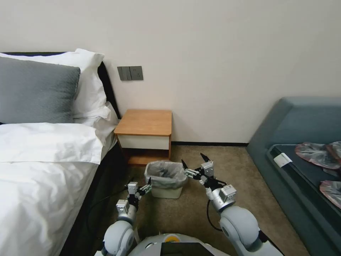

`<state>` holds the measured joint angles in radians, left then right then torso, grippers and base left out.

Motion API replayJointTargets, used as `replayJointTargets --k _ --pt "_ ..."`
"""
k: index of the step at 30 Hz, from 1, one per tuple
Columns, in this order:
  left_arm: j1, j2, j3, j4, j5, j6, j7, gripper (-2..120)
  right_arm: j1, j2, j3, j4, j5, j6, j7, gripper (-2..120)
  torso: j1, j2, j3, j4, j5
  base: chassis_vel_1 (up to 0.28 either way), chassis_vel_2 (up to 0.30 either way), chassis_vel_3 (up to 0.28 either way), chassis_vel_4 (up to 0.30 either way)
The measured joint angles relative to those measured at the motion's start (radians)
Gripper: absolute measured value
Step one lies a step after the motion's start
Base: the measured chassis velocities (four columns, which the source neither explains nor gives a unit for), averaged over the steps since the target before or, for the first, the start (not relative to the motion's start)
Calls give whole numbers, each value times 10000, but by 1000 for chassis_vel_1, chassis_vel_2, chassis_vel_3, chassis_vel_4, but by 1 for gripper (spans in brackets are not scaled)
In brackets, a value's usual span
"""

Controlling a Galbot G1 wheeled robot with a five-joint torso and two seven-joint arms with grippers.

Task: Pick up the garbage bag from the table and place it over the trash can.

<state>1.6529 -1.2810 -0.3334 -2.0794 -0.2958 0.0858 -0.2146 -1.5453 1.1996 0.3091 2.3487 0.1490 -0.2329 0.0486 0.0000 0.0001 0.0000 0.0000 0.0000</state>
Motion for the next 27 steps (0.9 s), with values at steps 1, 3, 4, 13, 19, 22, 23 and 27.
replayJointTargets --k 1,3,4,13,19,22,23,27 --pt "78 3 -54 -162 2 -19 -18 100 -99 41 46 40 -2 14 0 100 0 0 0 0 0 0 0 0 0" --pt "151 3 -91 -318 3 -32 -31 100 -180 65 89 77 -3 33 1 100 0 0 0 0 1 0 0 0 0" --pt "224 -3 -104 -450 4 -35 -36 100 -236 74 120 98 -7 62 1 100 0 0 0 0 0 0 0 0 0" --pt "723 -85 -163 -1033 334 -764 -201 100 -418 154 175 296 -18 144 110 100 0 0 0 3 0 0 0 0 0" --pt "1240 -195 -203 -1581 1158 -2328 -219 100 -1525 818 569 324 -636 1462 280 100 0 0 -1 -2 0 0 0 0 0" --pt "1525 -213 -340 -1866 1503 -3211 -240 100 -2178 1303 865 324 -911 2417 603 100 0 0 -1 0 -2 0 0 0 0" --pt "1525 -213 -340 -1866 1503 -3211 -240 100 -2178 1303 865 324 -911 2417 603 100 0 0 -1 0 -2 0 0 0 0" --pt "1993 -269 -776 -2399 1439 -3715 51 100 -2872 1661 985 330 -1190 3340 1579 100 0 0 -1 1 0 0 0 0 0"
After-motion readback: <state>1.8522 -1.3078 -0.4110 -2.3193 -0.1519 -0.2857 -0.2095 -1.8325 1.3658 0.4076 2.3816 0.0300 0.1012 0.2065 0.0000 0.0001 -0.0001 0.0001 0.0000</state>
